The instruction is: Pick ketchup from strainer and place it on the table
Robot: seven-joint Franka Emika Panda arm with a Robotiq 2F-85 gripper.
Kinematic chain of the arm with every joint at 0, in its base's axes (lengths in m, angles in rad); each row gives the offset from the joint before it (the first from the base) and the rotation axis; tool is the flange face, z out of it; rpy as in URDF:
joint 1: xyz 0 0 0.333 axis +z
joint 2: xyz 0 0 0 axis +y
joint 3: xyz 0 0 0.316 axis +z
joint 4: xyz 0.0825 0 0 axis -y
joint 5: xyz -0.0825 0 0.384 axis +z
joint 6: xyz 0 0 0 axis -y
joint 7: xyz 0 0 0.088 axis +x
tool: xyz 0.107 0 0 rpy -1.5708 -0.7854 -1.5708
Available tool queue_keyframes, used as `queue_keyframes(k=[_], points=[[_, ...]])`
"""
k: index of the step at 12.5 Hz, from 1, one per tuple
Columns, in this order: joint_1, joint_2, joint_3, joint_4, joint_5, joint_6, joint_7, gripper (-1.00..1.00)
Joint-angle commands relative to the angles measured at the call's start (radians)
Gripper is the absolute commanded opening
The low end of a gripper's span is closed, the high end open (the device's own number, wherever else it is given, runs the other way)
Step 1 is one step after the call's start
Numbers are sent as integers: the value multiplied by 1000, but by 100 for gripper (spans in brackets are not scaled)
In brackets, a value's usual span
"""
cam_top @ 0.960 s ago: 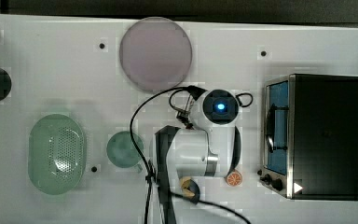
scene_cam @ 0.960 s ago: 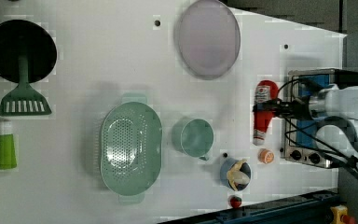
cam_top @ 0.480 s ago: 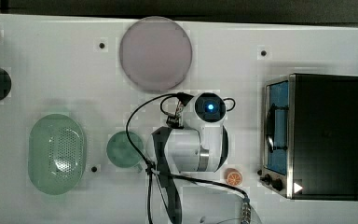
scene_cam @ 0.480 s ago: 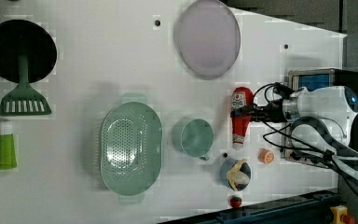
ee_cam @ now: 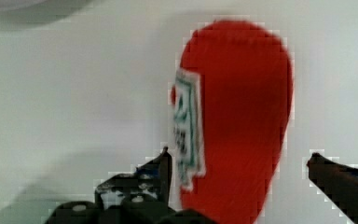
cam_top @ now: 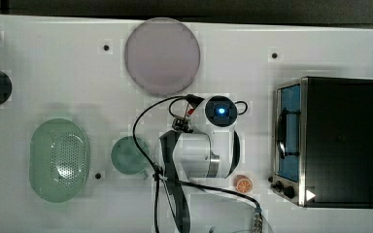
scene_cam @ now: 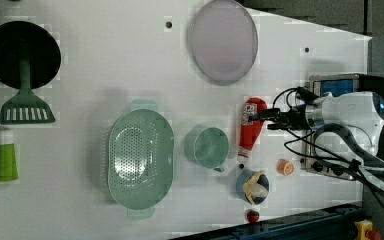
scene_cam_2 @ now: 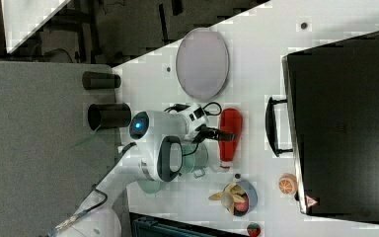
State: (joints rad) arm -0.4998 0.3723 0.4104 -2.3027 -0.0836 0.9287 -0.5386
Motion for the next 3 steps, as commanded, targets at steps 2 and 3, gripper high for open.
queue_keyframes(k=[2, 3], points=[[-9, -170, 20, 126, 0, -66, -19, 100], [-9, -208, 24, 168, 0, -121, 4, 100]])
